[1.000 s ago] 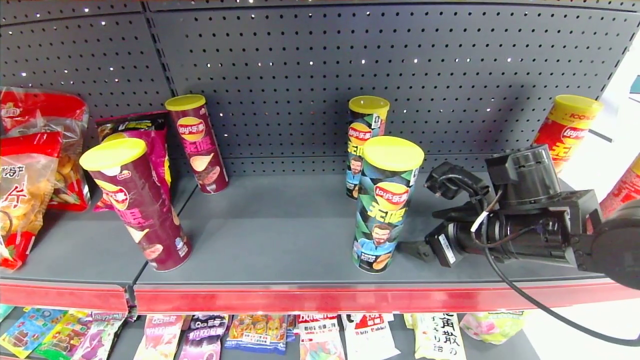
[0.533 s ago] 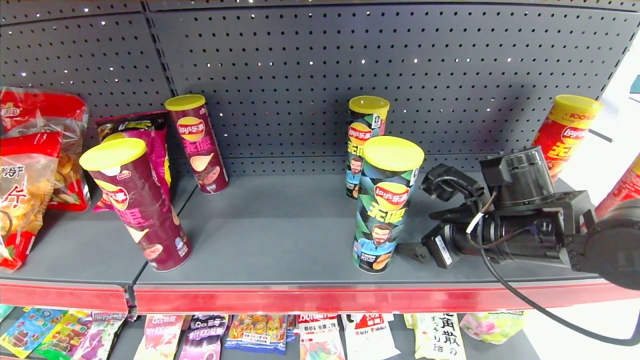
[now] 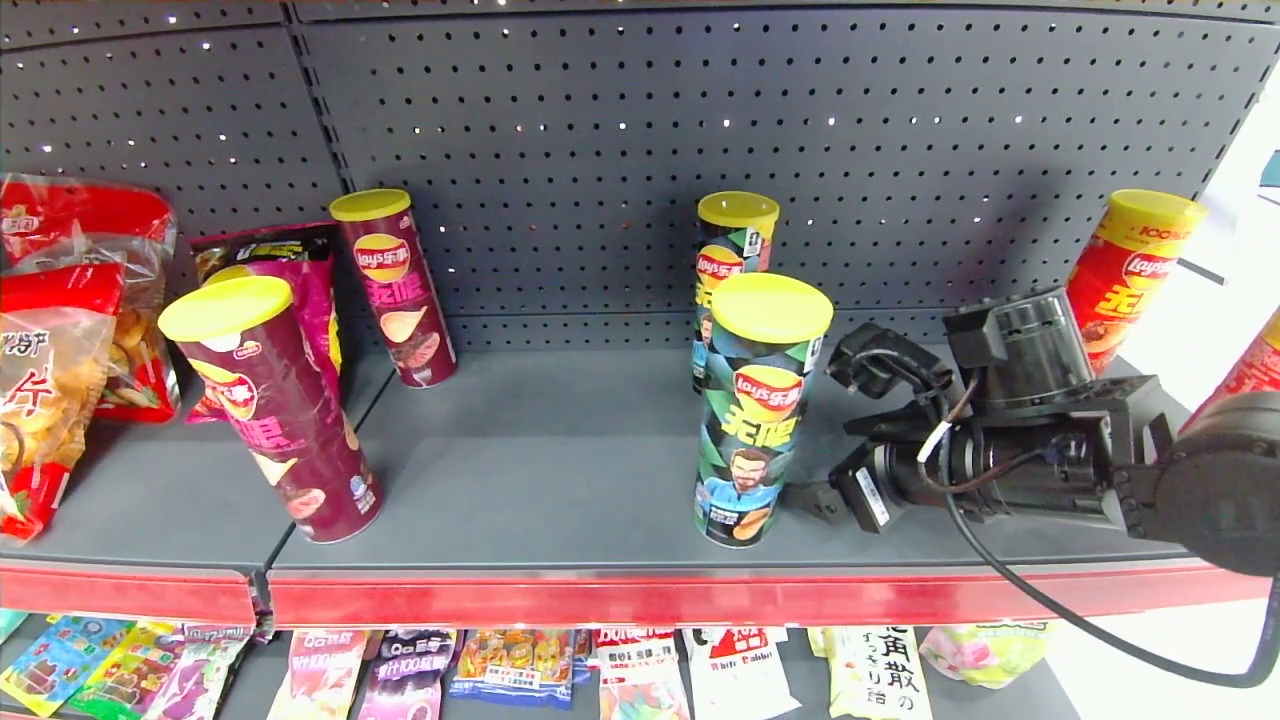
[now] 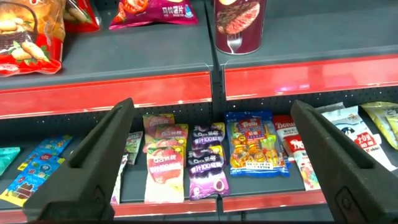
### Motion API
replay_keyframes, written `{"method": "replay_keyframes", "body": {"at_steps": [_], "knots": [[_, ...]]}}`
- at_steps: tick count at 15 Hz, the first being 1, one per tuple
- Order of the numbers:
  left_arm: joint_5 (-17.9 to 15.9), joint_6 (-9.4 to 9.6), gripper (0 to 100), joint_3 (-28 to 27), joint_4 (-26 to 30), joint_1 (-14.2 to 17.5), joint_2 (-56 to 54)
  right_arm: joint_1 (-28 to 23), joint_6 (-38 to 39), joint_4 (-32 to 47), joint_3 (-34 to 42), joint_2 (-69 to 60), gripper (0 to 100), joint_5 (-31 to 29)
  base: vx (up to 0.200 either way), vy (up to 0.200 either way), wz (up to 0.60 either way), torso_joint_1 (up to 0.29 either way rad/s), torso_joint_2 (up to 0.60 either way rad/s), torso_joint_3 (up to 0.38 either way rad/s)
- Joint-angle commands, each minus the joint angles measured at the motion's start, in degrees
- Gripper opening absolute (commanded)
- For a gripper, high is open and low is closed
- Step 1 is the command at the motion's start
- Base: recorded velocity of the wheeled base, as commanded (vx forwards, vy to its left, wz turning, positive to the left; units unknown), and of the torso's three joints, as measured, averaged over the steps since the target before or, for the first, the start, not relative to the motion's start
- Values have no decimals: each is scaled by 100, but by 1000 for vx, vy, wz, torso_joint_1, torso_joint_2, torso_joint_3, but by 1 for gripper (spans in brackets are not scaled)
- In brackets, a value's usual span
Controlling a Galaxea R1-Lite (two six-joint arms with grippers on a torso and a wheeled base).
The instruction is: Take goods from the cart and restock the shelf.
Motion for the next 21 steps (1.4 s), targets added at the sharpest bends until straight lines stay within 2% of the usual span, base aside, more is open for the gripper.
{"method": "replay_keyframes", "body": {"at_steps": [1,21], "knots": [[3,2,100,1,-2,0,9,61,-1,-2,-4,5,100,-23,0,0,0,0,0,0],[56,2,100,1,-10,0,9,149,8,-11,75,-65,100,-137,0,0,0,0,0,0]]}}
